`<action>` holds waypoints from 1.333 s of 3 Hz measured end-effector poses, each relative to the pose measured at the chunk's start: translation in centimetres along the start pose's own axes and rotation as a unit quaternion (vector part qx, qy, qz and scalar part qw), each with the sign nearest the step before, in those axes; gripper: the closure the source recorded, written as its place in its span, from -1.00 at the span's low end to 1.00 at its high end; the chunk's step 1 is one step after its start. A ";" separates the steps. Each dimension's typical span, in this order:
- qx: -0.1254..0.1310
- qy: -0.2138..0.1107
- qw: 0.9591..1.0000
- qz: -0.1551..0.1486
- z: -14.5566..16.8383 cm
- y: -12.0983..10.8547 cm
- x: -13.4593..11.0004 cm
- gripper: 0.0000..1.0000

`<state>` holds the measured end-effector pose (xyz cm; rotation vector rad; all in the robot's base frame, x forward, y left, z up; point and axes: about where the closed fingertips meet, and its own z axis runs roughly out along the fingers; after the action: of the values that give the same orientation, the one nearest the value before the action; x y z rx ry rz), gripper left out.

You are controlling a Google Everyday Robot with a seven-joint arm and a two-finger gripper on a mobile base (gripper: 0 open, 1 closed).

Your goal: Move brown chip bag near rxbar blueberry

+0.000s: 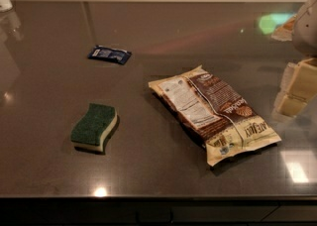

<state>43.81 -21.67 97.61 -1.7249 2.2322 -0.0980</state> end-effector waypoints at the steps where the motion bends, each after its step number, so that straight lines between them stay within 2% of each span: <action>1: 0.000 0.000 1.000 0.000 0.0 0.0 0.0 -1.00; 2: 0.000 0.000 1.000 0.000 0.0 0.0 0.0 -1.00; 3: -0.029 -0.029 0.999 0.027 3.0 0.5 0.7 -1.00; 4: -0.061 -0.059 0.995 0.055 6.3 0.9 1.5 -1.00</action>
Offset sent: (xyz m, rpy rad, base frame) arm 0.0090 -0.0051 -0.0921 0.2406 0.1570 -0.0681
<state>44.45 -22.01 91.06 -1.6180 2.2803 0.1636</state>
